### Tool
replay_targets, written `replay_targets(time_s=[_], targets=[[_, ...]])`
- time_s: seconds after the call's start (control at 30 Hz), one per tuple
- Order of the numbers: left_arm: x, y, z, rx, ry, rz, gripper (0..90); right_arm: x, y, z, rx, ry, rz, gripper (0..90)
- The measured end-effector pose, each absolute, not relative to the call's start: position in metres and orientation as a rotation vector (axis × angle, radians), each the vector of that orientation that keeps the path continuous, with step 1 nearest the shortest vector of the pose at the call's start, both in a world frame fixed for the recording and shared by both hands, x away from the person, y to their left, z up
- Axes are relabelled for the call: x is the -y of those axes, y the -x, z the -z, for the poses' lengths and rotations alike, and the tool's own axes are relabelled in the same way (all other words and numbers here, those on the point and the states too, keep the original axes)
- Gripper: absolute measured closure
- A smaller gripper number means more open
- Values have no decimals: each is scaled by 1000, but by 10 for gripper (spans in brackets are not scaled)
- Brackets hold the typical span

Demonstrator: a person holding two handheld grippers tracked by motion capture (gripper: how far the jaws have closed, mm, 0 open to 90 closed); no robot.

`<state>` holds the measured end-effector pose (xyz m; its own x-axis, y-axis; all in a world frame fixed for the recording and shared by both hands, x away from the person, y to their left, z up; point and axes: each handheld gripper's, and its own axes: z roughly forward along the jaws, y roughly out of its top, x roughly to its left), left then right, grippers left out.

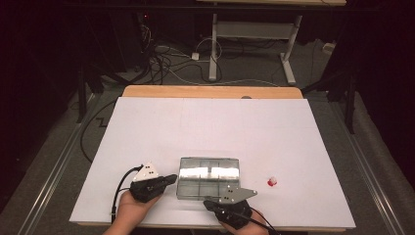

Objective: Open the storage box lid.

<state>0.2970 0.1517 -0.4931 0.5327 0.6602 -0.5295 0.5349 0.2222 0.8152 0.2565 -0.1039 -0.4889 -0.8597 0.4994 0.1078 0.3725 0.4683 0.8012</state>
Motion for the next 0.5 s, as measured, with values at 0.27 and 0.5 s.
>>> replay_targets(time_s=[0.27, 0.5], targets=[[-152, -296, 493, -1101, -1434, -121, 875, 103, -258, 490, -2572, -804, -1328, 900], [-152, -296, 493, -1101, -1432, -120, 875, 104, -259, 490, -2569, -826, -1335, 900]])
